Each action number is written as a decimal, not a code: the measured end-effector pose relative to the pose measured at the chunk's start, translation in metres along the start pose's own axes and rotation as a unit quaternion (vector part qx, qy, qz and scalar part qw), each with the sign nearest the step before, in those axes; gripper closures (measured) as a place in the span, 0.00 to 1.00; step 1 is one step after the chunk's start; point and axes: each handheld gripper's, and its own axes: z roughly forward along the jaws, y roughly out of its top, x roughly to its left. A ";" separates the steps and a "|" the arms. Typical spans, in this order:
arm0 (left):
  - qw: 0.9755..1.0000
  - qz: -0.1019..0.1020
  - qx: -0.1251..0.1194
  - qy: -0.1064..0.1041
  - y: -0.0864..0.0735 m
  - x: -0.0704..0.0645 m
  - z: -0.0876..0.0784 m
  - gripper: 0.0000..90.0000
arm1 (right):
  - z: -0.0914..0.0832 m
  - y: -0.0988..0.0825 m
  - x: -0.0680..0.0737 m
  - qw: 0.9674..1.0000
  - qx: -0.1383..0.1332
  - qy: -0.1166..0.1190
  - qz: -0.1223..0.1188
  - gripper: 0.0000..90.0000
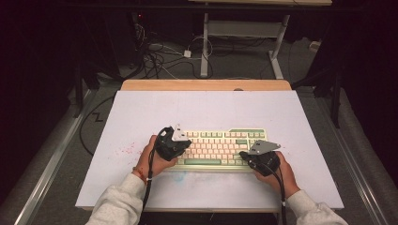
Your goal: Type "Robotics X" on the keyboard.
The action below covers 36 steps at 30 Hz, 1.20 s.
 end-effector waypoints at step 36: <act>1.000 0.007 0.021 0.010 0.009 -0.003 0.019 0.94 | -0.003 0.001 0.001 1.000 -0.002 0.000 -0.003 1.00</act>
